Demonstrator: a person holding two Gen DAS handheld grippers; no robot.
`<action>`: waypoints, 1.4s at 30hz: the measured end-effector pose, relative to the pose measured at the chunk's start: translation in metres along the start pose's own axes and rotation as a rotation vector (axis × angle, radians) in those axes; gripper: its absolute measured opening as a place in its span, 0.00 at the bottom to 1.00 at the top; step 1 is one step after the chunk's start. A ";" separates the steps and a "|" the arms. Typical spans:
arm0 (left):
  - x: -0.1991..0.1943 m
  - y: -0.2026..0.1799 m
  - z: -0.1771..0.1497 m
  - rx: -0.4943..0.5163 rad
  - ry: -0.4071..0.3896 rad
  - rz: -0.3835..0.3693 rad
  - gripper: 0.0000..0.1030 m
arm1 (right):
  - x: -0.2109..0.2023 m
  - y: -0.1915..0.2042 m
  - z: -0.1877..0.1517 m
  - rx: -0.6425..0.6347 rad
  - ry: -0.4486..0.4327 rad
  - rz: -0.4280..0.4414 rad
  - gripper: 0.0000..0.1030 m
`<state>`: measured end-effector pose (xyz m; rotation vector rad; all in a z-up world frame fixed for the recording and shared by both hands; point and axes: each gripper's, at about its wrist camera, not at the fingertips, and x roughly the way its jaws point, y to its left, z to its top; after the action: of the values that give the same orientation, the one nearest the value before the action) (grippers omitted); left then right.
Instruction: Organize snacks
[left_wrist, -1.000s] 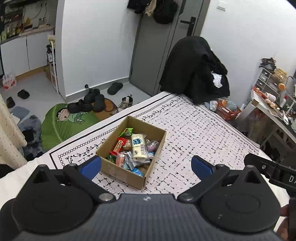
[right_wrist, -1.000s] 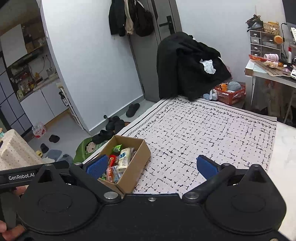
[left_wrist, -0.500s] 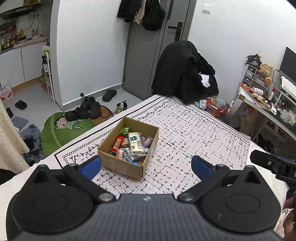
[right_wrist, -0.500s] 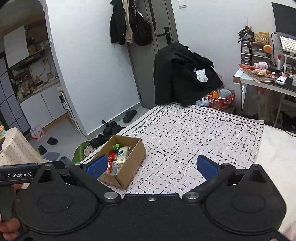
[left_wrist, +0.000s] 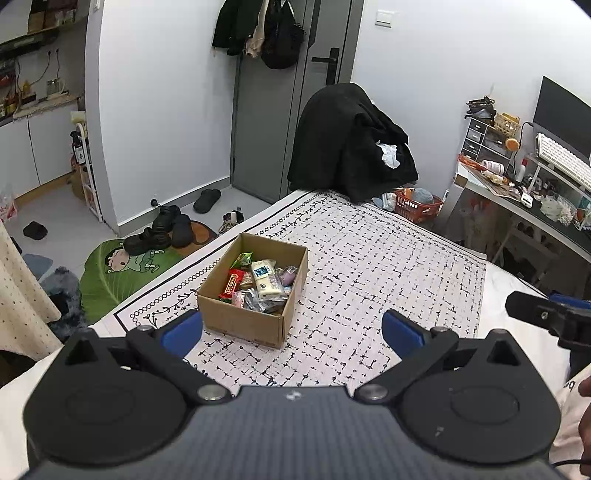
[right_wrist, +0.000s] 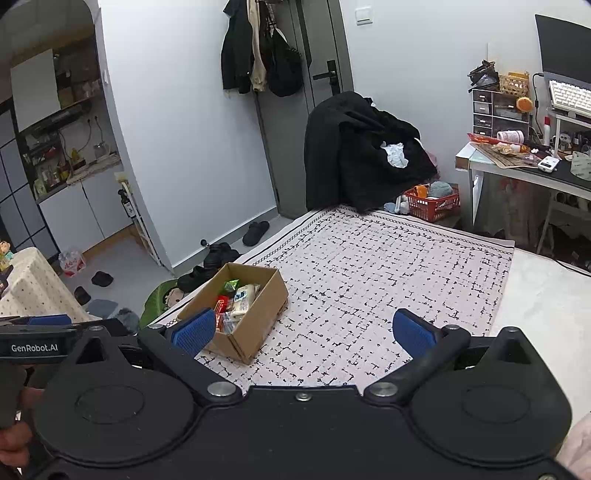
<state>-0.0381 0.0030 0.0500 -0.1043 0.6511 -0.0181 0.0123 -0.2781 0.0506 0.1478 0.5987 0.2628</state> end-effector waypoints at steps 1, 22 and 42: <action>-0.001 0.000 -0.001 0.001 0.000 -0.001 1.00 | -0.001 0.000 0.000 -0.001 -0.001 0.003 1.00; -0.008 -0.002 -0.005 0.017 -0.001 -0.014 1.00 | -0.003 0.004 0.000 -0.013 -0.002 0.001 1.00; -0.007 0.002 -0.005 0.011 0.001 -0.010 1.00 | -0.003 0.005 -0.001 -0.025 0.006 0.006 1.00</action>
<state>-0.0466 0.0046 0.0503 -0.0967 0.6514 -0.0310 0.0082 -0.2741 0.0529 0.1242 0.6004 0.2763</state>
